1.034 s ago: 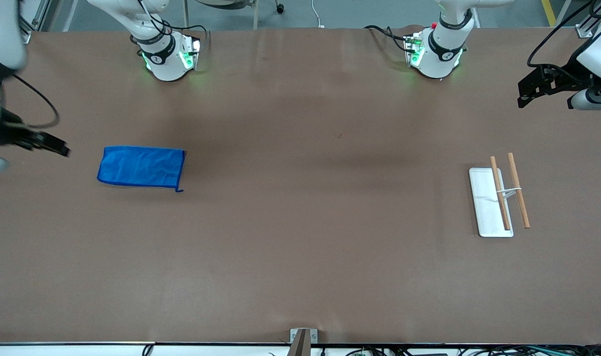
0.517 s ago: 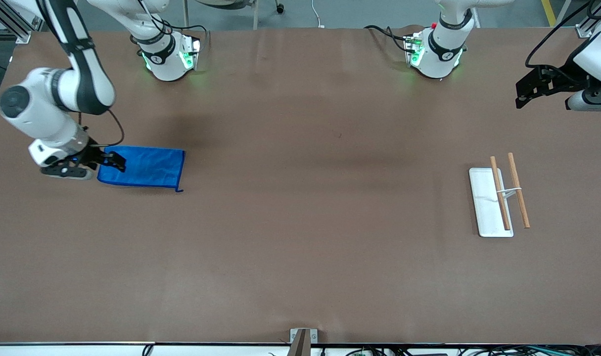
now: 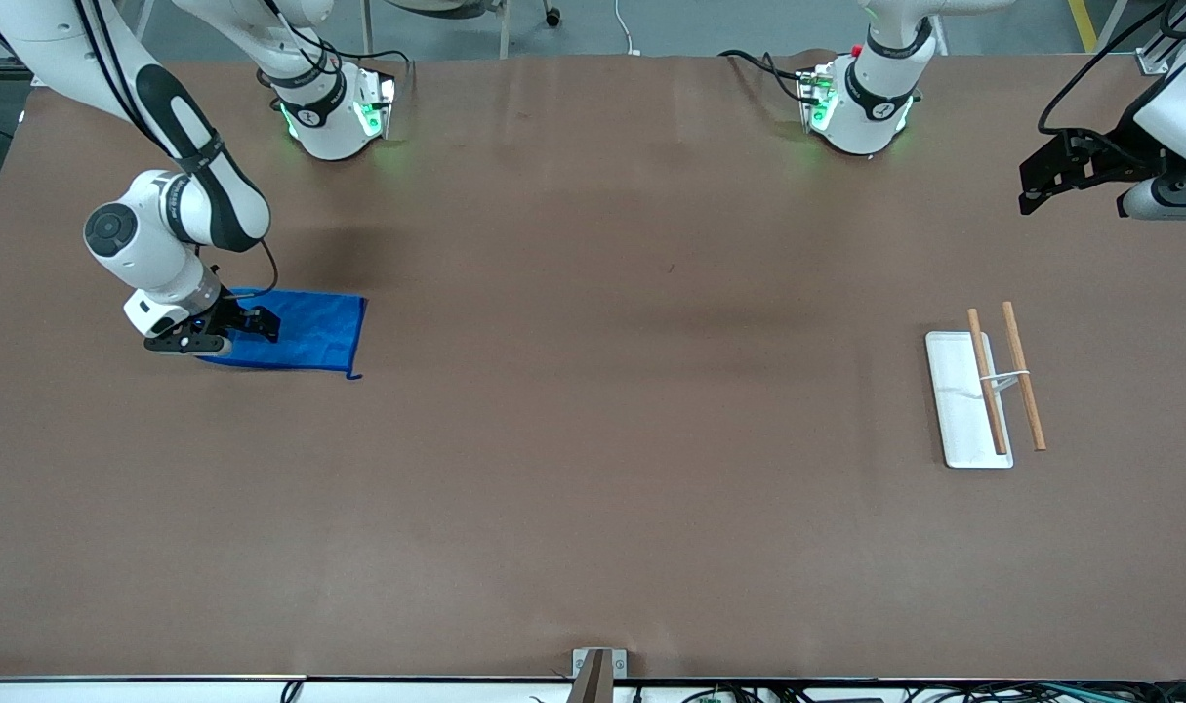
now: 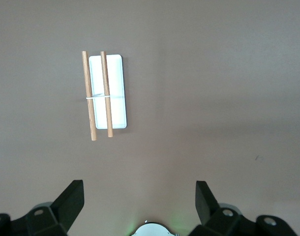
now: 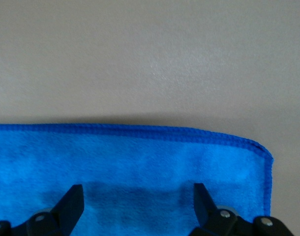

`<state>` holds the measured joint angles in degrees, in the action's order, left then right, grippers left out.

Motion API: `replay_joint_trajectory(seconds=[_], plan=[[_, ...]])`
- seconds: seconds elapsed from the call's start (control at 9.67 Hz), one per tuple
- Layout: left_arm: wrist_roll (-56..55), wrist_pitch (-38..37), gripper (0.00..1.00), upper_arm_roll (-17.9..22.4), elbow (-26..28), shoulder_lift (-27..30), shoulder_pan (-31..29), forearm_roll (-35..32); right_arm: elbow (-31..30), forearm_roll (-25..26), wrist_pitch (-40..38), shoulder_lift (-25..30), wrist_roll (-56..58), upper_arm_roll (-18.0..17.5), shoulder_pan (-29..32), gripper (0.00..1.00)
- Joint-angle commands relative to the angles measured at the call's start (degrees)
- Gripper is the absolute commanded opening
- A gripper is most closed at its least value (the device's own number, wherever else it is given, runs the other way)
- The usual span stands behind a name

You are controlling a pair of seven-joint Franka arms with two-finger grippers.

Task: Right arm passes towel to left arm to hang
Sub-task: 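Reach the right gripper down to the edge of the blue towel, then close the right gripper on the blue towel's edge, then lift the towel with the right gripper while the left gripper reaches over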

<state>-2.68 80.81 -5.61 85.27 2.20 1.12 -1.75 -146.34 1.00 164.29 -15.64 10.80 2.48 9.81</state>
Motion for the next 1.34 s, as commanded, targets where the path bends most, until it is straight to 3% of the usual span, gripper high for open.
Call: replay_joint_trajectory(seconds=[0.0, 0.1, 0.52, 0.62, 0.83, 1.24], plan=[[0.22, -0.91, 1.0, -0.11, -0.28, -1.41, -0.15, 0.52, -1.4, 0.32, 0.86, 0.62, 0.46, -0.37, 0.56, 0.91], [0.22, -0.91, 1.0, -0.11, -0.28, -1.33, -0.07, 0.61, -1.4, -0.12, 0.86, 0.35, 0.37, -0.46, 0.48, 0.83], [0.22, -0.83, 1.0, -0.11, -0.28, -1.41, -0.15, 0.61, -1.4, -0.39, 2.09, -0.79, -0.16, -0.46, 0.56, 0.01], [0.22, -0.74, 1.0, -0.11, -0.28, -1.41, -0.07, 0.61, -1.32, -0.39, 1.31, -0.53, -1.38, -0.46, 0.56, 0.0], [0.22, -0.74, 1.0, -0.11, -0.28, -1.41, 0.02, 0.7, 1.13, -0.3, -8.83, 3.31, -5.42, -0.81, -0.84, 0.0], [0.22, -0.65, 1.0, 0.07, -0.28, -1.41, -0.24, 1.4, 17.18, -0.21, -34.74, 8.78, -6.23, -1.86, -2.34, 0.0]])
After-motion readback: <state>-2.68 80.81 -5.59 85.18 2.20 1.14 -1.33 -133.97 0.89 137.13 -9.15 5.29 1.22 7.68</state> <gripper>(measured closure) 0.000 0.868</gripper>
